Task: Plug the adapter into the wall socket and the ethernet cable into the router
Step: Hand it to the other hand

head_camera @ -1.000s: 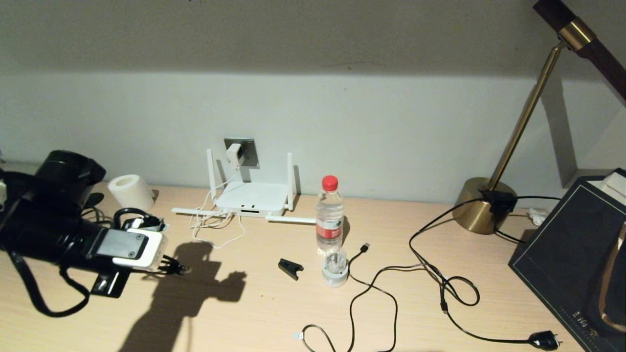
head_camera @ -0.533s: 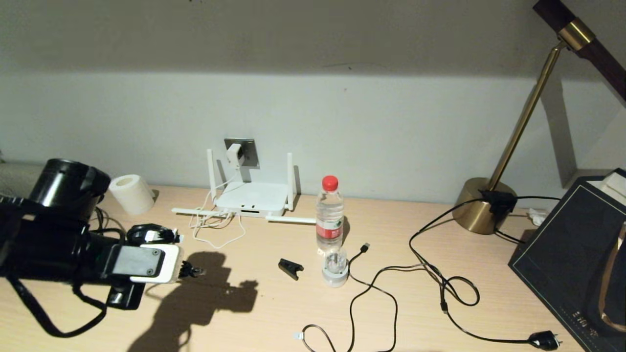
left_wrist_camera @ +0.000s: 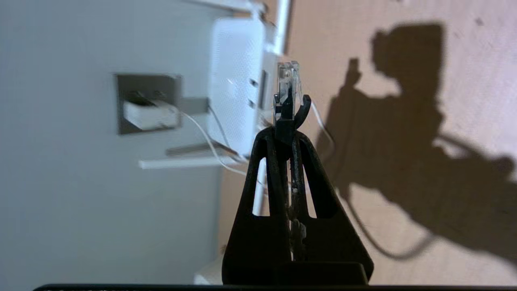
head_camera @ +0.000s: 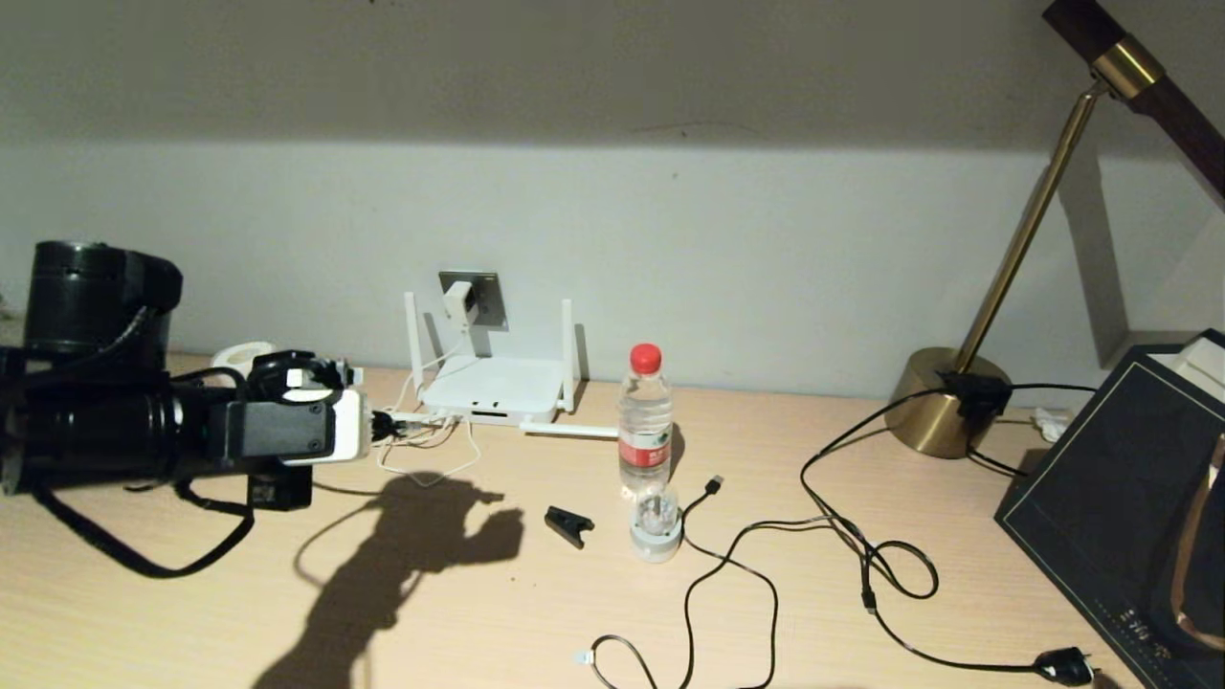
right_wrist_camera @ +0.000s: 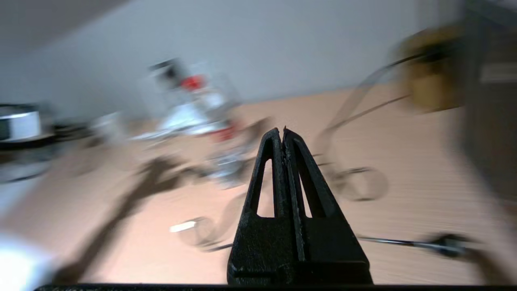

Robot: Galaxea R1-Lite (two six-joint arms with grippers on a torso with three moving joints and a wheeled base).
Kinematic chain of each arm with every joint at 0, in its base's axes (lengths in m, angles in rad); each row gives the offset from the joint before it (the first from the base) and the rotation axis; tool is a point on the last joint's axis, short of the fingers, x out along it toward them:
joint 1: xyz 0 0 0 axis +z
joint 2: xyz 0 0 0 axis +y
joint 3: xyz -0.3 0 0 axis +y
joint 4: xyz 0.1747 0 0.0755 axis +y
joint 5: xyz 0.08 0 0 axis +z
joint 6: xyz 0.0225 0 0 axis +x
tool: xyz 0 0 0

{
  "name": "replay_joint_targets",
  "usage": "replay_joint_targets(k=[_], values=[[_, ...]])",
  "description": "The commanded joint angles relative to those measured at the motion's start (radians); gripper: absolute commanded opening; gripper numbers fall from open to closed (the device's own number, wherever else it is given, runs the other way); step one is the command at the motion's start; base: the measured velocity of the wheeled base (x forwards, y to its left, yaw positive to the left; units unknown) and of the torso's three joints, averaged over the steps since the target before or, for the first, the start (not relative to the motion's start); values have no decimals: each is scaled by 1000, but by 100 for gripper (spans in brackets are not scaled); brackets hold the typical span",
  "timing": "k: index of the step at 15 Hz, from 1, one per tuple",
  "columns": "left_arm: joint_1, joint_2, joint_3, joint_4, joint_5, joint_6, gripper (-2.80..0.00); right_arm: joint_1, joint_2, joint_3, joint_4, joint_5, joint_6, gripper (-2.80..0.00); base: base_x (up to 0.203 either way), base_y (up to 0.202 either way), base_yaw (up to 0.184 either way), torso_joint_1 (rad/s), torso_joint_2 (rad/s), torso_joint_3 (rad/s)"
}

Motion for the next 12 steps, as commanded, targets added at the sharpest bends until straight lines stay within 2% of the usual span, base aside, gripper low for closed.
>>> replay_joint_targets(k=[1,3,6,9,12], values=[[-51,6,-53,-7,-3,-28,-280,1,372,-107,-62,217,94,-280,0,0,0,0,0,0],[-114,8,-119,-10,-13,-75,-280,26,587,-178,-180,357,166,-280,0,0,0,0,0,0],[-217,40,-156,-10,-23,-92,-280,85,816,-257,-333,468,244,-280,0,0,0,0,0,0],[-310,88,-223,-11,-23,-108,-280,136,959,-316,-381,482,265,-280,0,0,0,0,0,0],[-381,160,-295,-12,-23,-116,-280,211,1092,-339,-478,415,187,-280,0,0,0,0,0,0]])
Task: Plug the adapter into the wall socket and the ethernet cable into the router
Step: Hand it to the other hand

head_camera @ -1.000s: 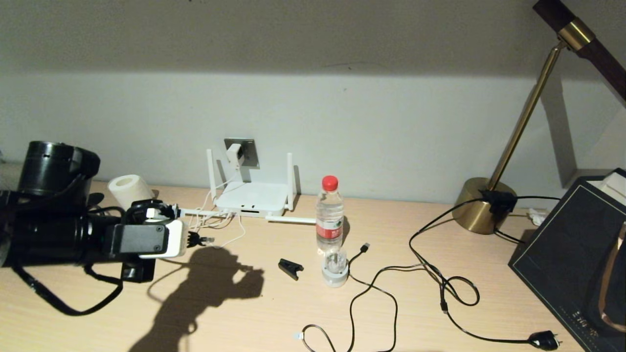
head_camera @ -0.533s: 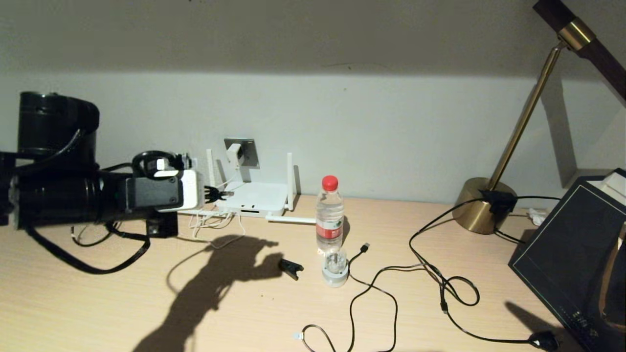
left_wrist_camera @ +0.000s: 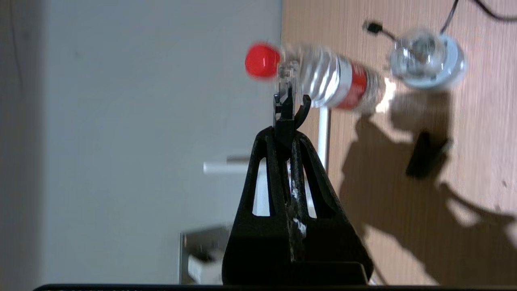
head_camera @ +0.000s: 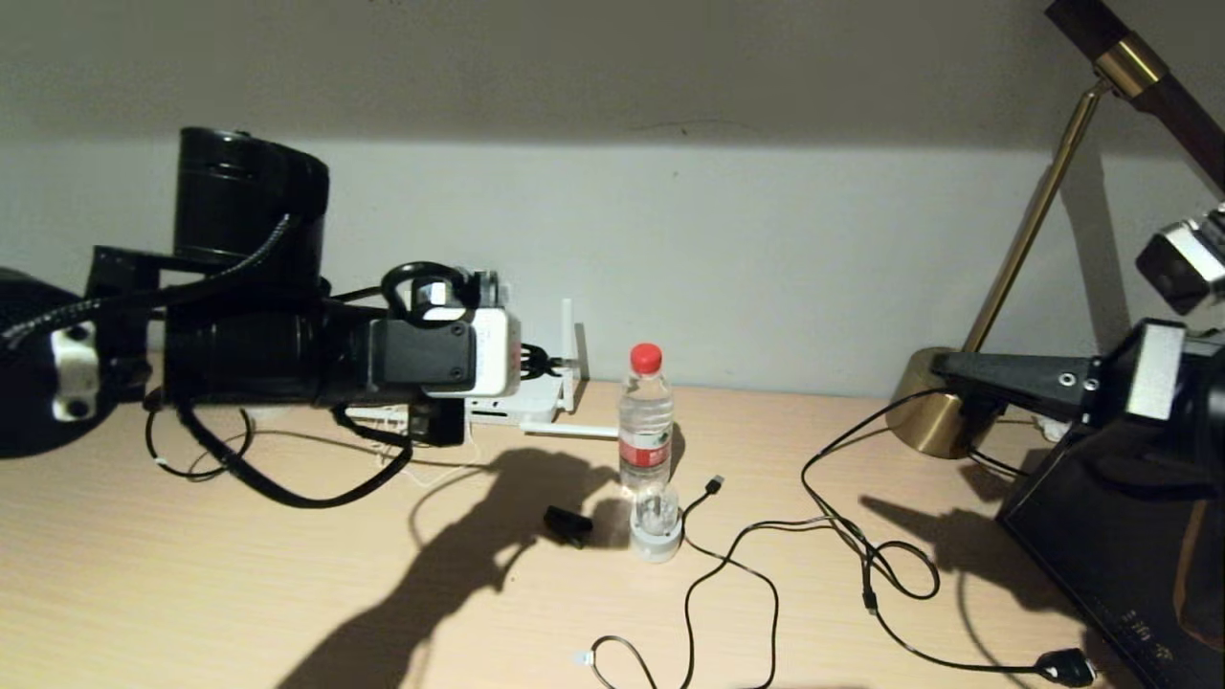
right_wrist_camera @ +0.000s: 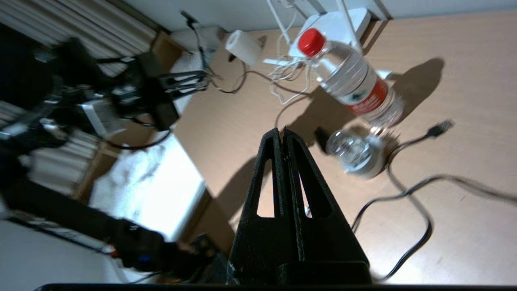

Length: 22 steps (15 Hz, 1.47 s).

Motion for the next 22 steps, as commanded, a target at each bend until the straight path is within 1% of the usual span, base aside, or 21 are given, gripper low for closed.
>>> replay_joint_targets(k=[1,3,4,7,9,11,12,14,17,18,20,22], values=[[-52,79,-68,0,-2,1,-280,90,142,-17,-51,-61,-62,-280,0,0,0,0,0,0],[-91,93,-93,0,-1,-26,-280,184,188,-55,-62,-166,-88,-280,0,0,0,0,0,0],[-102,104,-106,0,1,-32,-280,213,200,-75,-64,-190,-95,-280,0,0,0,0,0,0],[-121,136,-144,0,3,-33,-280,282,201,-99,-74,-201,-124,-280,0,0,0,0,0,0],[-124,144,-145,-1,4,-34,-280,292,202,-129,-71,-204,-126,-280,0,0,0,0,0,0],[-132,158,-144,-1,6,-33,-280,317,216,-136,-69,-254,-128,-280,0,0,0,0,0,0],[-142,162,-145,-2,7,-33,-280,335,222,-136,-71,-285,-129,0,0,0,0,0,0,0],[-153,165,-157,-1,10,-33,-280,374,224,-139,-73,-309,-128,0,0,0,0,0,0,0],[-167,161,-178,-1,38,-33,-280,421,235,-149,-75,-312,-128,0,0,0,0,0,0,0],[-172,159,-178,0,39,-32,-280,439,239,-154,-76,-330,-128,0,0,0,0,0,0,0],[-182,152,-178,0,39,-32,-280,463,274,-161,-91,-400,-135,0,0,0,0,0,0,0],[-194,143,-175,1,39,-27,-280,472,294,-156,-148,-420,-140,0,0,0,0,0,0,0]])
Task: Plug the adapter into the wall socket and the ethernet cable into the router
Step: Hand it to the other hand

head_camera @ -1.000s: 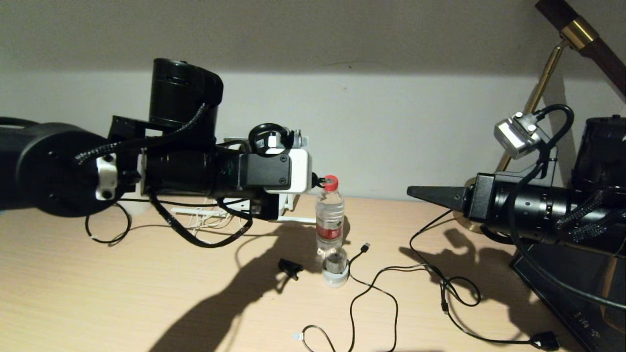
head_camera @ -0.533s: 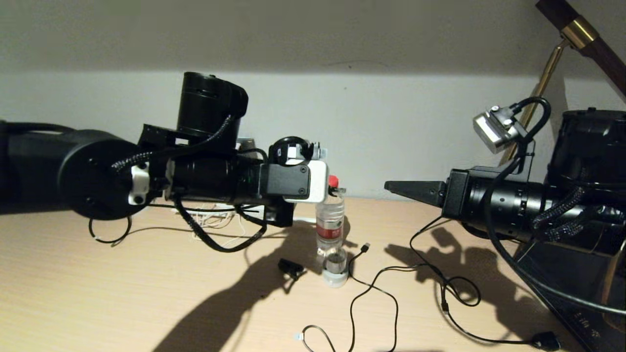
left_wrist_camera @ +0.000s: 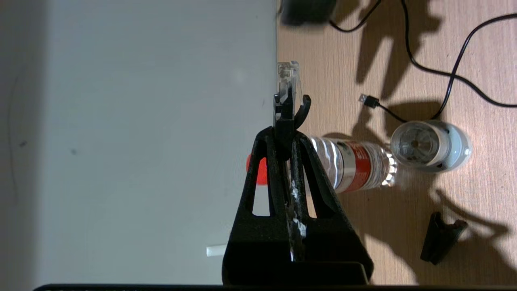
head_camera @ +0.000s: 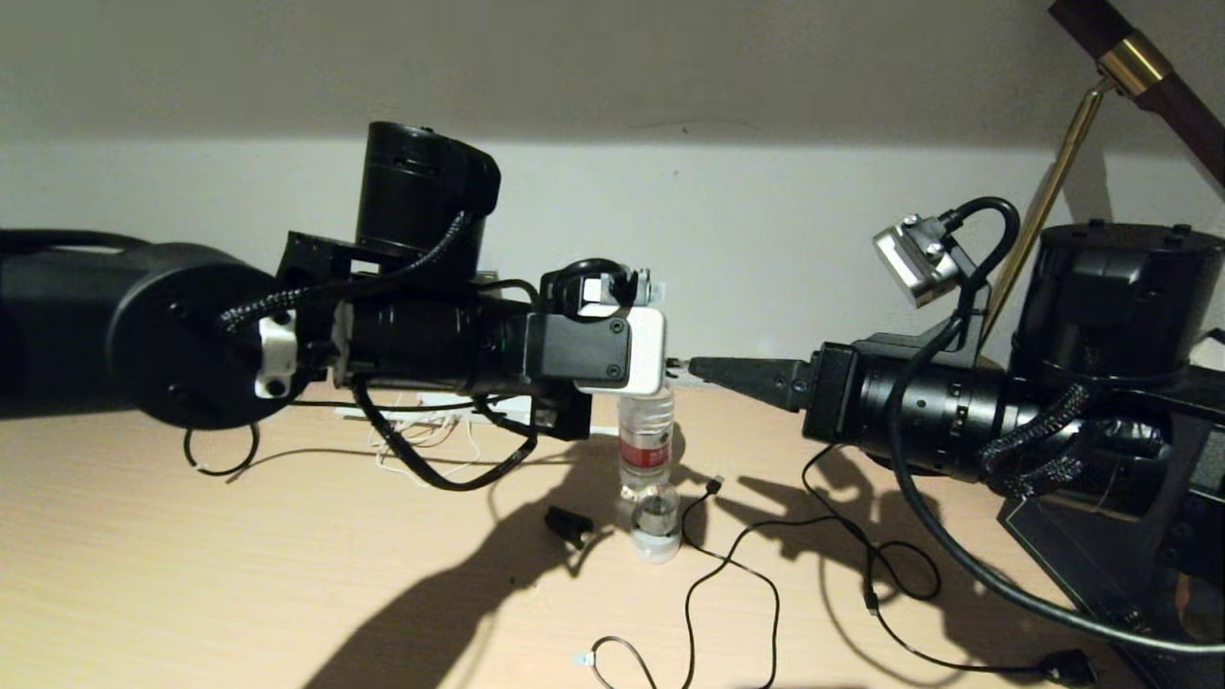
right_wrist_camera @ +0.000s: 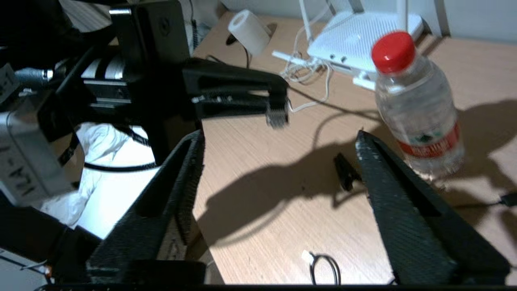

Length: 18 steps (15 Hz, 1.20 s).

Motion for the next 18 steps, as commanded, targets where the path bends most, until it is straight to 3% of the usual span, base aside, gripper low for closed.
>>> replay_joint_targets(k=[1,18], values=[[-11,-18,8,1,-3,11,-280,8,22,-2,-22,-1,2,0,0,0,0,0,0,0],[-55,-41,50,-22,-5,12,-280,8,45,-29,-27,-28,3,0,0,0,0,0,0,0]])
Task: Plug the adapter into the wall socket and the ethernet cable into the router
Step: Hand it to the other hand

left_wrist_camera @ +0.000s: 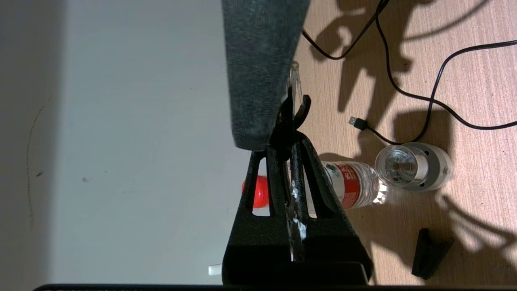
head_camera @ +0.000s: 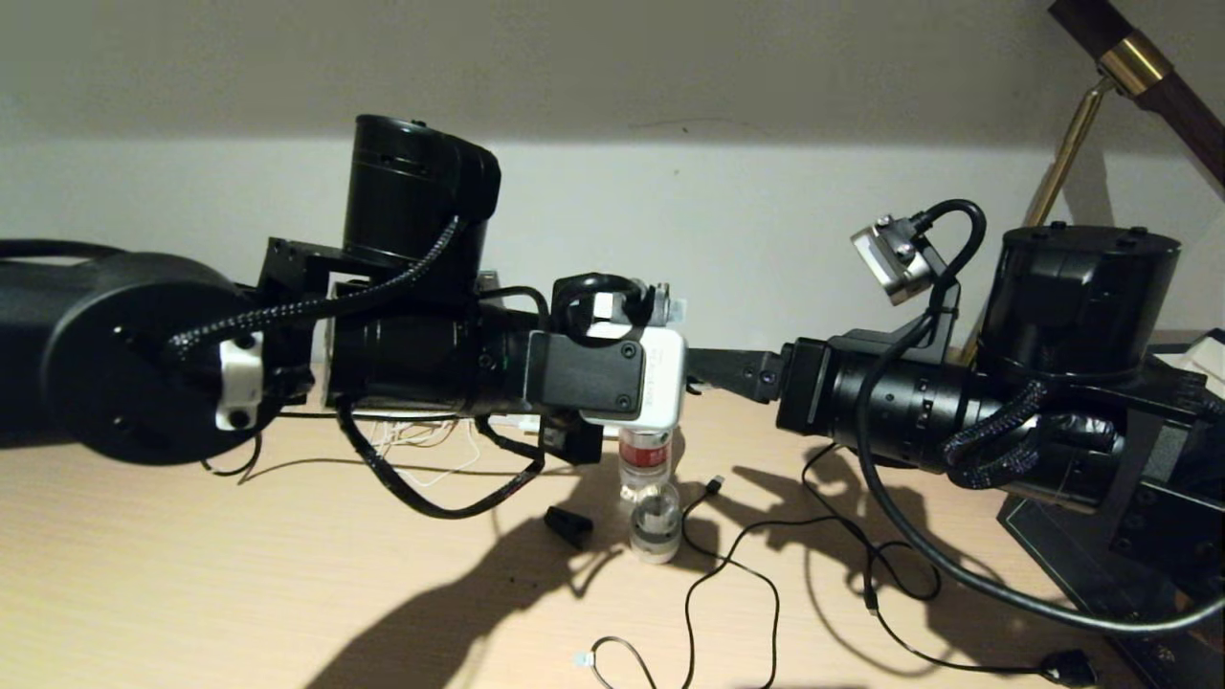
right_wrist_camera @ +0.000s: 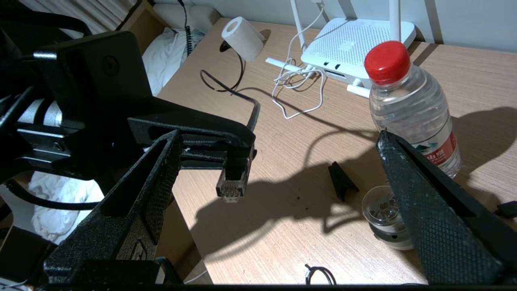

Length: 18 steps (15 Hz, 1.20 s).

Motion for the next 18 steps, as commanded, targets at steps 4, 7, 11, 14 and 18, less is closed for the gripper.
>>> replay_joint_targets(k=[4,7,11,14,18], values=[[-6,4,0,-1,-2,7,-280,1,2,0,-16,-1,3,0,0,0,0,0,0,0],[-7,5,5,-9,-2,6,-280,4,0,3,-16,-3,2,-280,0,0,0,0,0,0],[-9,5,14,-22,-3,4,-280,4,0,6,-16,-3,2,-280,0,0,0,0,0,0],[-12,7,19,-33,-3,3,-280,5,-6,9,-16,-3,1,-280,0,0,0,0,0,0],[-15,8,23,-42,-3,2,-280,14,-11,13,-16,-3,-1,-280,0,0,0,0,0,0]])
